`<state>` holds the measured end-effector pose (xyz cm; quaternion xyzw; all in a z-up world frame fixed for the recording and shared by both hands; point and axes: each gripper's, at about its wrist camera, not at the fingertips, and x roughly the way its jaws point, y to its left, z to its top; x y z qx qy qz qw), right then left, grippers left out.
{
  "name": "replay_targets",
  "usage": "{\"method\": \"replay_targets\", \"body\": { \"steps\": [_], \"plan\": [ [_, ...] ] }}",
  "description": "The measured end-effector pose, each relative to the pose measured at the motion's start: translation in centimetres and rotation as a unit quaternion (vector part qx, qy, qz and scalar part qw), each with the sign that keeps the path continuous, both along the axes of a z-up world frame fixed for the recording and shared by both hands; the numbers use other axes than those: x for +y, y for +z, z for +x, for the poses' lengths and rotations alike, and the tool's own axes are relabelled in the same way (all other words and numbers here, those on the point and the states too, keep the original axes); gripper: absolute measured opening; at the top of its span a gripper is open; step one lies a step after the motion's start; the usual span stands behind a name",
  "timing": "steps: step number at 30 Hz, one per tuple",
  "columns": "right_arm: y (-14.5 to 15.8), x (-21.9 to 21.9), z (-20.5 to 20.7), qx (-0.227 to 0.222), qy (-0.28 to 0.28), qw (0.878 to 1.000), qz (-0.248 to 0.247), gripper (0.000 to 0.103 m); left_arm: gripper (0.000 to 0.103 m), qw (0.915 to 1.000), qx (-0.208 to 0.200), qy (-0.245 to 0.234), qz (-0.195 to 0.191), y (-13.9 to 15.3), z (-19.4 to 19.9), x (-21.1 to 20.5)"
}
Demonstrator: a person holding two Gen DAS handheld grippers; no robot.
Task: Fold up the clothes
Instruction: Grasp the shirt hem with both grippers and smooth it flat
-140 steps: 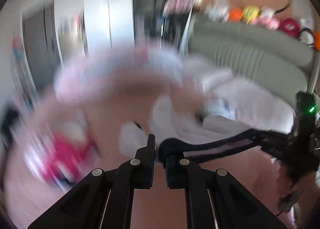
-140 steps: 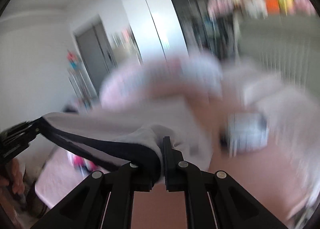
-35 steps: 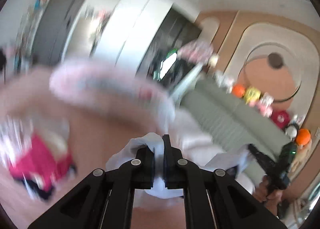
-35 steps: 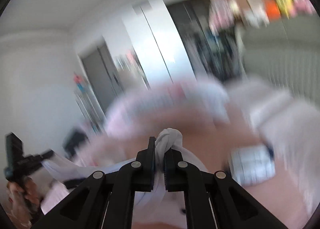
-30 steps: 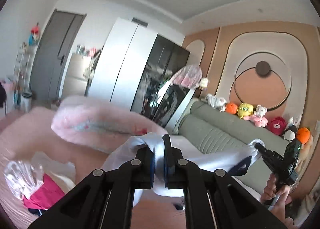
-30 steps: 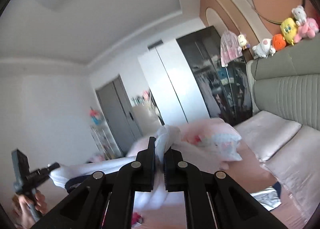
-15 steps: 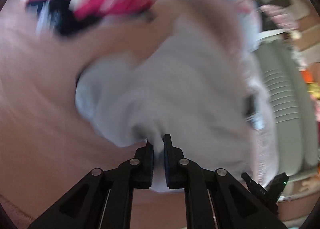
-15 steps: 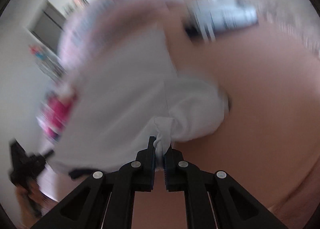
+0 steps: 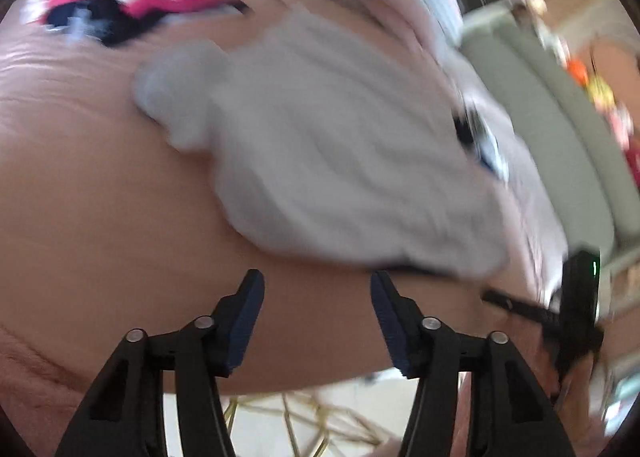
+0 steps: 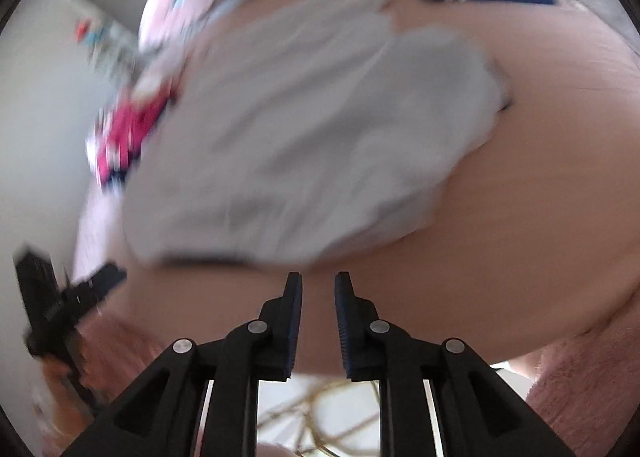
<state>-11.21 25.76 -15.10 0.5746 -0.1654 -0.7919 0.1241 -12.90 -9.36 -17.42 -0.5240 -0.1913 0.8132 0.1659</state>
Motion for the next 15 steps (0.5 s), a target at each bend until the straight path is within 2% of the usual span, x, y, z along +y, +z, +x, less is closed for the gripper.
{"method": "replay_targets", "body": {
  "steps": [3,4,5,7,10,11,13,15],
  "plan": [
    [-1.5,-1.8,-1.8,0.002,0.034,0.999,0.042,0.016,0.043,0.9992,-0.017,-0.027,-0.024,-1.3,-2.4,1.6],
    [-1.2,-2.1,-2.8,0.011,0.033,0.998,0.053,0.016,0.035,0.9992,-0.005,-0.023,-0.031,-0.5,-3.4,1.6],
    [-0.9,-2.3,-3.7,0.021,0.033,0.997,0.064,0.016,0.034,0.9991,0.007,-0.019,-0.037,0.3,-4.3,1.6],
    [1.1,-2.0,-5.4,0.065,0.013,0.995,0.080,0.016,0.034,0.9982,0.035,-0.010,-0.047,2.0,-6.1,1.5],
    [5.2,-0.6,-6.6,0.154,-0.043,0.984,0.075,0.016,0.037,0.9928,0.114,0.033,-0.014,6.1,-6.9,0.2],
    [6.1,0.1,-6.6,0.171,-0.060,0.981,0.067,0.016,0.038,0.9937,0.103,0.036,-0.025,6.0,-6.9,0.1],
    [6.0,0.8,-6.5,0.160,-0.074,0.983,0.056,0.017,0.037,0.9949,0.081,0.040,-0.045,5.8,-6.9,0.1],
    [4.3,0.9,-5.9,0.105,-0.070,0.991,0.037,0.017,0.037,0.9953,0.079,0.023,-0.052,5.0,-5.1,0.5]
  ]
}}
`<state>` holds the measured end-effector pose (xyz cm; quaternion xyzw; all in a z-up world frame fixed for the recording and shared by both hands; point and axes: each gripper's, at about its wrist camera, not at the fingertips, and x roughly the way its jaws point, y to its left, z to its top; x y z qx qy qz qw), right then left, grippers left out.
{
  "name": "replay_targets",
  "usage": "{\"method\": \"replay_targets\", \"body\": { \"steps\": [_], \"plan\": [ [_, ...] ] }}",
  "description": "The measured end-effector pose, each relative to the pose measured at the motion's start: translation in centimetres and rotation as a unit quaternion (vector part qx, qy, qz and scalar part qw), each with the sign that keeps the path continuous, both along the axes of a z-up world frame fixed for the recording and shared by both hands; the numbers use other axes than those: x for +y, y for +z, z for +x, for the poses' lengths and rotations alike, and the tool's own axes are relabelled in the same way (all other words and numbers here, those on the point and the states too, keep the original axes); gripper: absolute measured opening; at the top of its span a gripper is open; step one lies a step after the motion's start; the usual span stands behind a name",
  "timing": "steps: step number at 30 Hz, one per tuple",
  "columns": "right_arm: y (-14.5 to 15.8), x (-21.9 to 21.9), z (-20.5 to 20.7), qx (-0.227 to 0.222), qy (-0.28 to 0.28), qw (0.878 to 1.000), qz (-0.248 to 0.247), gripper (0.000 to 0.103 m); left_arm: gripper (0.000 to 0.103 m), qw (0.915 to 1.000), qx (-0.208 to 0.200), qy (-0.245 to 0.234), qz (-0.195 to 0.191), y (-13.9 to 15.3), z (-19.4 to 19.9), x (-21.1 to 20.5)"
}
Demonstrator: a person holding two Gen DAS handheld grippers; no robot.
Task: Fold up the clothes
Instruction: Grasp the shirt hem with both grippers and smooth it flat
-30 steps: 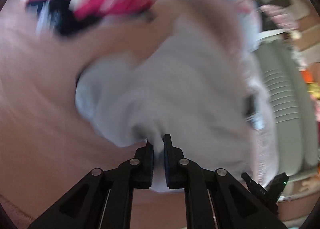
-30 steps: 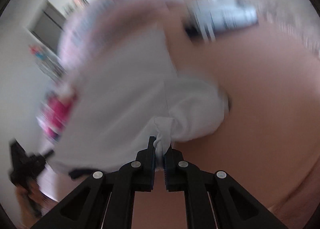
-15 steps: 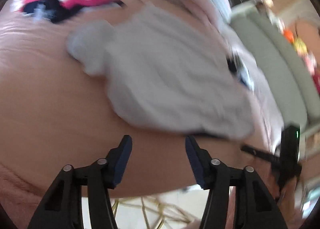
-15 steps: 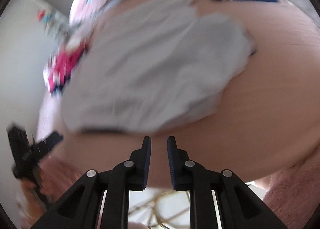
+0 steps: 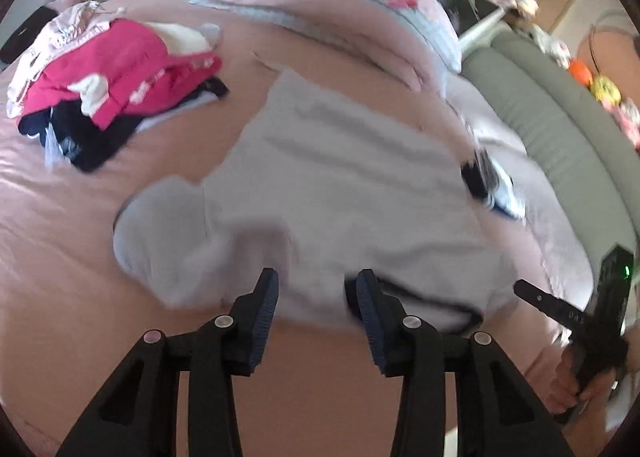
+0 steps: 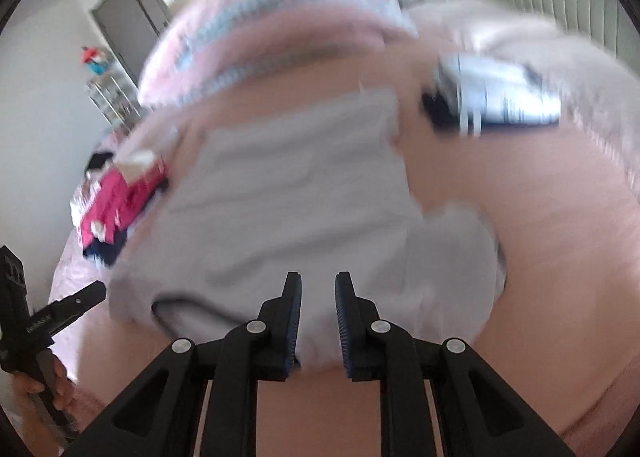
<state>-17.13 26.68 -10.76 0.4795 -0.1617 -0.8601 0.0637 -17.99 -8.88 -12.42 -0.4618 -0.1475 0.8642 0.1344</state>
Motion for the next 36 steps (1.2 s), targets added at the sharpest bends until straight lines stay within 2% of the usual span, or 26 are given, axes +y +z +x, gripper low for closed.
{"method": "replay_targets", "body": {
  "steps": [3,5,7,9,10,13,15,16,17,19,22,26,28,30,34,36],
  "plan": [
    [-2.2,-0.8,2.5,-0.039,0.023,0.998,-0.033,0.017,0.037,0.9995,-0.006,-0.024,-0.019,-1.5,2.3,1.6],
    [-3.4,-1.3,3.7,-0.060,0.035,0.997,-0.016,0.017,0.037,0.9993,-0.001,-0.016,-0.034,-1.8,2.4,1.8],
    [-3.7,-1.6,3.6,-0.056,0.029,0.998,-0.012,0.018,0.037,0.9996,0.004,-0.013,-0.023,-2.0,1.3,2.2],
    [-3.6,-2.0,2.6,-0.049,0.026,0.998,-0.021,0.028,0.038,0.9998,0.005,-0.015,-0.013,-2.1,-0.1,2.8],
    [-3.7,-2.5,2.0,-0.045,0.033,0.998,-0.019,0.035,0.038,0.9995,0.007,-0.017,-0.027,-2.3,-0.9,3.5],
    [-4.5,-4.1,0.4,-0.046,0.040,0.998,0.020,0.036,0.037,0.9947,-0.011,-0.026,-0.099,-3.7,-3.5,5.9],
    [-5.4,-5.0,-0.8,-0.052,0.035,0.997,0.050,0.036,0.024,0.9876,-0.048,-0.024,-0.148,-5.2,-4.7,6.9],
    [-5.7,-5.3,-1.2,-0.053,0.030,0.996,0.060,0.031,0.008,0.9855,-0.044,-0.019,-0.163,-5.1,-4.6,7.1],
    [-5.7,-5.1,-1.2,-0.050,0.019,0.996,0.064,0.015,0.005,0.9840,-0.038,-0.014,-0.173,-4.9,-4.4,7.1],
    [-4.9,-4.6,-1.0,-0.040,0.009,0.997,0.064,0.008,0.004,0.9885,-0.012,-0.012,-0.150,-2.8,-3.0,6.6],
    [-2.5,-4.0,0.0,0.000,0.005,0.997,0.078,0.006,0.004,0.9921,0.023,-0.009,-0.123,0.3,-0.8,5.7],
    [0.7,-3.5,2.6,0.027,0.006,0.998,0.064,0.006,0.004,0.9954,0.030,-0.011,-0.090,2.6,3.2,5.2],
    [0.8,-3.1,4.5,0.018,0.007,0.998,0.051,0.006,0.004,0.9953,0.018,-0.013,-0.094,2.0,4.8,5.5],
    [-0.4,-3.7,6.0,0.000,0.014,0.998,0.060,0.006,0.004,0.9948,-0.008,-0.008,-0.101,0.1,5.7,5.5],
    [-5.8,-4.4,8.5,-0.071,0.052,0.991,0.096,0.006,0.006,0.9927,-0.089,0.021,-0.079,-5.2,6.4,4.9],
    [-6.7,-4.3,9.2,-0.081,0.064,0.990,0.095,0.005,0.007,0.9938,-0.094,0.021,-0.056,-5.5,6.9,4.8]
  ]
}}
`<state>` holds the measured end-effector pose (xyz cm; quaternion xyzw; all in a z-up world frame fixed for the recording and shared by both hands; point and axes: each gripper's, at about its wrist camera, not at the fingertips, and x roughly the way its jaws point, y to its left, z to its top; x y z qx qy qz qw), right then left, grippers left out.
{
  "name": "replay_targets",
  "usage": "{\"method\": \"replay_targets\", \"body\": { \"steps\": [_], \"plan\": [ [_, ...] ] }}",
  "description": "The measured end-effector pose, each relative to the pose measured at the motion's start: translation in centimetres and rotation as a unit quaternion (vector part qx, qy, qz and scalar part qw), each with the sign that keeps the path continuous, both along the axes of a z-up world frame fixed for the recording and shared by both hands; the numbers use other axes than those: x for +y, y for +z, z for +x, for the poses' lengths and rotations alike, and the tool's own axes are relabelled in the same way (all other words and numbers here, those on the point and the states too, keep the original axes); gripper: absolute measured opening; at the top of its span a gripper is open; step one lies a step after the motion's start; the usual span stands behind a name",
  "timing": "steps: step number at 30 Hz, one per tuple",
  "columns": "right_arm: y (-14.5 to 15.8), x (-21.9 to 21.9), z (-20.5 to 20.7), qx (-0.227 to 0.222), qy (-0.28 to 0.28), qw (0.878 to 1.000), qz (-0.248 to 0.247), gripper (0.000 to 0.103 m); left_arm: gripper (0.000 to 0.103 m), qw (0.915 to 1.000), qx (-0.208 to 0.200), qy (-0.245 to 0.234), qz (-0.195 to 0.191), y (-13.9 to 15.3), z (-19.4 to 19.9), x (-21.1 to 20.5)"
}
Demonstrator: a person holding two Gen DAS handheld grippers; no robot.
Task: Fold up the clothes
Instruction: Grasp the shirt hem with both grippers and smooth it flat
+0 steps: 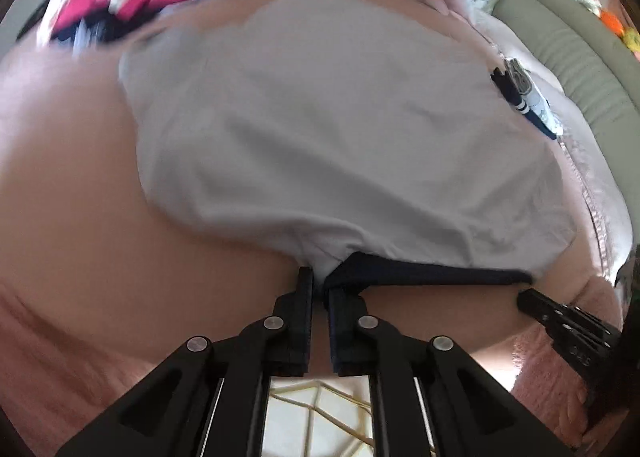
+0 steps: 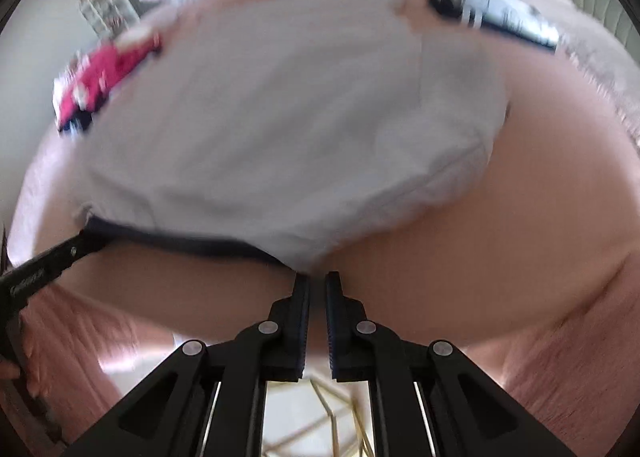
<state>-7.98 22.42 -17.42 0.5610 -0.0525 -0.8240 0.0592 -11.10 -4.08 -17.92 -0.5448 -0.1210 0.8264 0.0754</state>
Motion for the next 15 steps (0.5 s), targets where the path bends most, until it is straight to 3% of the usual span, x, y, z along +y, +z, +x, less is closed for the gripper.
{"method": "replay_targets", "body": {
  "steps": [4,9,10,11,15],
  "plan": [
    [2.2,1.5,0.2,0.025,-0.009,0.997,-0.068,0.006,0.009,0.9969,-0.022,-0.018,0.073,0.1,0.8,-0.1],
    [4.0,4.4,-0.2,0.078,-0.069,0.990,-0.098,0.010,0.009,0.9924,0.024,0.004,0.121,2.3,2.1,-1.7],
    [3.7,5.2,-0.4,0.080,-0.086,0.987,-0.108,0.017,0.009,0.9909,0.035,0.011,0.129,2.7,2.1,-2.1],
    [3.4,5.5,-0.6,0.081,-0.091,0.986,-0.117,0.023,0.009,0.9912,0.044,0.015,0.123,2.8,1.6,-2.2],
    [1.9,4.2,-1.9,0.087,-0.047,0.988,-0.120,0.023,0.009,0.9966,0.055,-0.002,0.061,2.2,-0.8,-0.8]
  ]
}}
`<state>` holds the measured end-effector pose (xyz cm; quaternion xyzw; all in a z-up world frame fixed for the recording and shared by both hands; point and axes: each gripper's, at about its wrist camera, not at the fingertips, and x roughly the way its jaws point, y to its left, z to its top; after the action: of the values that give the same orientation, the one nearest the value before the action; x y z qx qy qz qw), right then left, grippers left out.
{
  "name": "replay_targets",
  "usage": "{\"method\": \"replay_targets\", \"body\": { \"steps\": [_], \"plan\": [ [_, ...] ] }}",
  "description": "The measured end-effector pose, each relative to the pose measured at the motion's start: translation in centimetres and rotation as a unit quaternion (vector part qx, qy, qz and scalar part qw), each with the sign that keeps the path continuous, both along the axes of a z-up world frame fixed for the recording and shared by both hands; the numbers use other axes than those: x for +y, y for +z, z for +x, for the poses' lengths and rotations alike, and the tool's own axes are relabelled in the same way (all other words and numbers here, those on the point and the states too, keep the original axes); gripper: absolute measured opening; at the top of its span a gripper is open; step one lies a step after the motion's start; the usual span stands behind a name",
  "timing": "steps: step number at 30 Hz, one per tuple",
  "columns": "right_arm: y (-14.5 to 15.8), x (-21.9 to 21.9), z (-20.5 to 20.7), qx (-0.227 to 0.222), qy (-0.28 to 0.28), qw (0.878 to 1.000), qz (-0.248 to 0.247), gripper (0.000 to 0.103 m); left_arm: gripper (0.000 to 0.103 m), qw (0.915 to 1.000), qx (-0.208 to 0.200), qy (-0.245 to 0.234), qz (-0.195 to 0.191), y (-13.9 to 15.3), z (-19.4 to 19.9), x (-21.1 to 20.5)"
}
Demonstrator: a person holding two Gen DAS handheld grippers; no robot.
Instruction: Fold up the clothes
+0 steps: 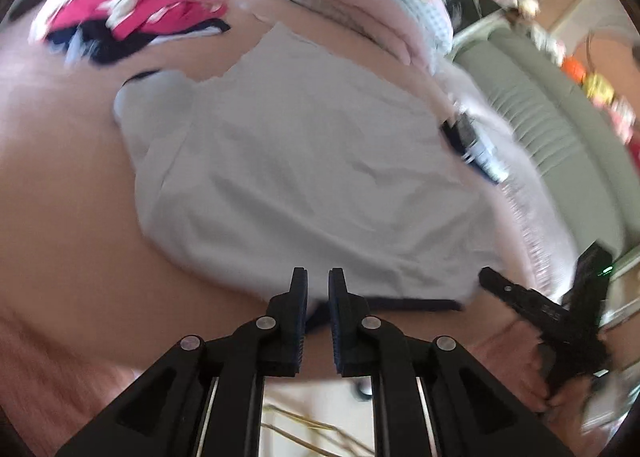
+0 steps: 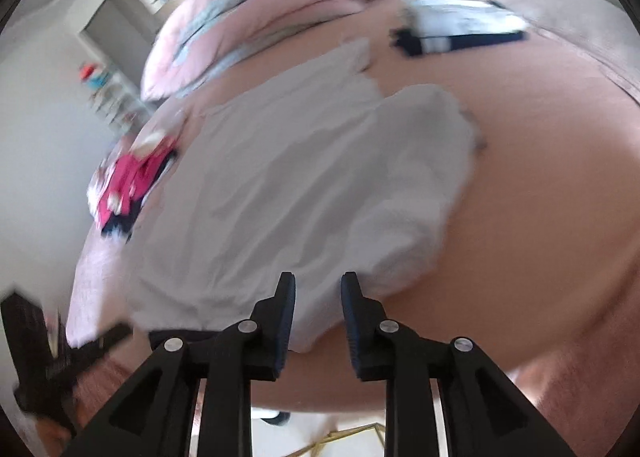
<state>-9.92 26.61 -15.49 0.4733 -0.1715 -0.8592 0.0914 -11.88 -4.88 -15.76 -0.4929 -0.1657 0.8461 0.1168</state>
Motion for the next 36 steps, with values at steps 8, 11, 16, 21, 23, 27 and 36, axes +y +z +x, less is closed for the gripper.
{"method": "replay_targets", "body": {
  "steps": [8,11,16,21,23,27,36],
  "plan": [
    [-2.2,-2.0,0.8,-0.058,0.050,0.994,0.074,0.023,0.009,0.9970,-0.074,0.007,-0.019,-3.1,0.9,0.6],
    [-1.8,-0.5,2.2,-0.060,0.044,0.997,0.032,0.023,0.009,0.9950,-0.080,0.018,0.057,-2.8,1.7,-1.1],
    [-1.1,3.4,2.6,-0.028,-0.024,0.995,-0.096,0.041,0.011,0.9872,-0.033,0.090,0.127,-2.1,2.2,-4.3],
    [-3.0,3.9,1.8,-0.058,-0.055,0.992,-0.093,0.049,0.036,0.9781,-0.061,0.118,0.161,-4.3,1.8,-4.6],
    [-3.2,3.7,1.4,-0.057,-0.056,0.992,-0.094,0.054,0.036,0.9785,-0.056,0.121,0.157,-4.5,1.7,-4.1],
    [-3.3,2.9,0.6,-0.044,-0.053,0.994,-0.085,0.057,0.036,0.9764,-0.036,0.140,0.160,-4.5,1.3,-4.8],
    [-3.6,3.1,-0.9,-0.036,-0.042,0.996,-0.076,0.006,0.035,0.9680,-0.022,0.171,0.182,-5.4,0.1,-5.5]
  ]
}}
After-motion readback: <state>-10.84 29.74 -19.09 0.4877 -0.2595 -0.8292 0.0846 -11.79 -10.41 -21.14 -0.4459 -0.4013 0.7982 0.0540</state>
